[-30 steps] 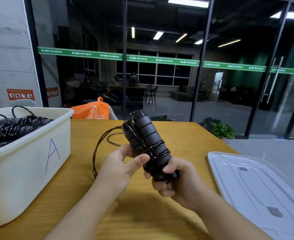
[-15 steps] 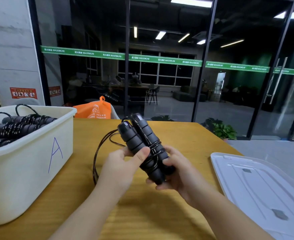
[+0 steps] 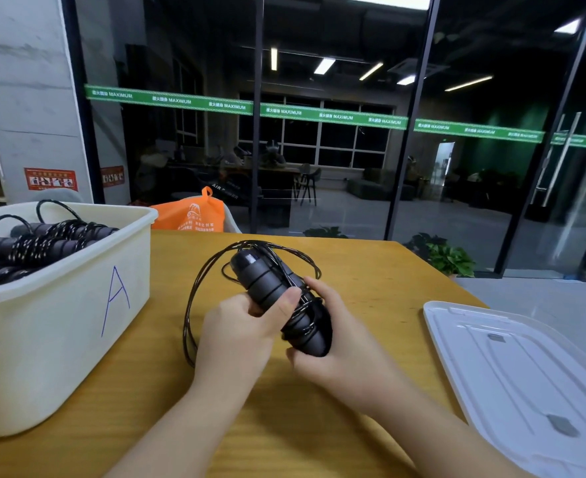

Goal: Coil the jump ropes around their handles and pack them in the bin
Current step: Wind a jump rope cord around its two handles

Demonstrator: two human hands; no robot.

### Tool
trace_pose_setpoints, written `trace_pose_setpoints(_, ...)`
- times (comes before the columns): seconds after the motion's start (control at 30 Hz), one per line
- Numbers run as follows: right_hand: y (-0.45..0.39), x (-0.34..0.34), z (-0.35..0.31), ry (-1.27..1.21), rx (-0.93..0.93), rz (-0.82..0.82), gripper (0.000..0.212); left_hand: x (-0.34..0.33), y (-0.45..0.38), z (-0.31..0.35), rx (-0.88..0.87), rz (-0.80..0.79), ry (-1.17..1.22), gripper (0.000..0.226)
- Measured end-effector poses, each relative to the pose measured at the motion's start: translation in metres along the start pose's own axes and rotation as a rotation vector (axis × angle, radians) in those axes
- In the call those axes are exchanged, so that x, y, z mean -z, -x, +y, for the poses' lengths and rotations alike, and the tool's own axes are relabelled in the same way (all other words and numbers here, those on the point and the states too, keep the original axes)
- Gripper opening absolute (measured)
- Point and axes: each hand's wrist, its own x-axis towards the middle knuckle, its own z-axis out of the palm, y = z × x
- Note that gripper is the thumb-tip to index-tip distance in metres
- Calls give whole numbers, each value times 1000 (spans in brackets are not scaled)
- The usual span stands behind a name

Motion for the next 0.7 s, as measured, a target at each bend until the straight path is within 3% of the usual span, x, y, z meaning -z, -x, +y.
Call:
trace_pose_setpoints(0.07,2,3,-4,-89,-76,-22,73,3,0,1,-30,-4,13,47)
trace_pose_setpoints(0.17,1,8,-6,-465,-228,-122,65,7,-4,-2,-114,-22,30,61)
trace_pose_setpoints(0.27,-1,7,-5,-804,-272,-139,65,5,-7,-4,-114,-28,119,54)
trace_pose_setpoints(0.37,-2,6,-7,-1058,-306,-193,60,2,-10,-9,-112,40,144,76)
trace_pose_setpoints(0.47,-1,7,-6,-1238,-307,-327,57,1,-11,-7,-95,71,151,81)
trace_pose_setpoints(0.6,-2,7,0,-1351,-301,-455,58,1,-9,0,-30,-95,212,62)
trace_pose_setpoints(0.7,-1,8,4,-1409,-298,-484,62,2,-9,-1,52,-256,320,63)
